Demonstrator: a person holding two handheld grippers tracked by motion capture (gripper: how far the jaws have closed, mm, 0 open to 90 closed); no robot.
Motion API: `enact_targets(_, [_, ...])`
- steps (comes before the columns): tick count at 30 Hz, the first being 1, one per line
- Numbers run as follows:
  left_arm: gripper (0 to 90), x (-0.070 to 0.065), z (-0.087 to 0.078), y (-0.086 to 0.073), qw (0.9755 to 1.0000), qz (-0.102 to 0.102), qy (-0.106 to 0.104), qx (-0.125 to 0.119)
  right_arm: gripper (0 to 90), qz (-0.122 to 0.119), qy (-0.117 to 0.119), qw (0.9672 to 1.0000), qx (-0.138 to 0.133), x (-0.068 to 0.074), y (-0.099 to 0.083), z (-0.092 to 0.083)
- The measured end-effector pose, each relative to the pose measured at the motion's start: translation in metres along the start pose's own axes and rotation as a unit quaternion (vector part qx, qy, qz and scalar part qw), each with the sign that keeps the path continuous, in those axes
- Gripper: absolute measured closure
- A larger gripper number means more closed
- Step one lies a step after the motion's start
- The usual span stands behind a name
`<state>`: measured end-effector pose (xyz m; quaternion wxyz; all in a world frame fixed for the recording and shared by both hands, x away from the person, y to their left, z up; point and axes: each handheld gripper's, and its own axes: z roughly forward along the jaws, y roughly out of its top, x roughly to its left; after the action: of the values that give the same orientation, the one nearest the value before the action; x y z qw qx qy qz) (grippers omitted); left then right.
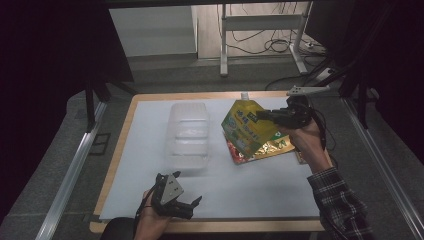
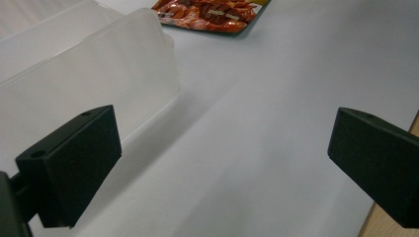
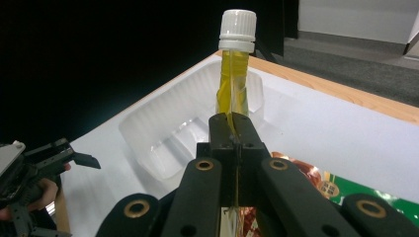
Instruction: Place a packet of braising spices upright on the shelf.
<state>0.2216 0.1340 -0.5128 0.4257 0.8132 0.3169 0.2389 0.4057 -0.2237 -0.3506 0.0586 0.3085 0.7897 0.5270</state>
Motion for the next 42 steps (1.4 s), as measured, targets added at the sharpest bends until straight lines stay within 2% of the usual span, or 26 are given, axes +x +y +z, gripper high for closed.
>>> enact_targets(12, [0.0,0.000,-0.006,-0.003,1.0000,-0.001,0.005,0.004,88.9,-0.005,0.006,1.0000,-0.004,-0.007,0.018,0.019])
enact_targets(21, [0.0,0.003,-0.014,-0.003,0.9997,-0.012,0.016,-0.012,88.9,-0.013,0.008,0.9998,-0.009,-0.013,0.031,0.036])
enact_targets(24, [0.0,0.004,-0.013,-0.004,0.9997,-0.011,0.018,-0.009,88.9,-0.018,0.010,0.9998,-0.007,-0.015,0.036,0.044])
enact_targets(42, [0.2,0.004,-0.012,-0.004,0.9998,-0.017,0.012,-0.007,88.9,-0.020,0.026,0.9993,-0.018,-0.026,0.059,0.084])
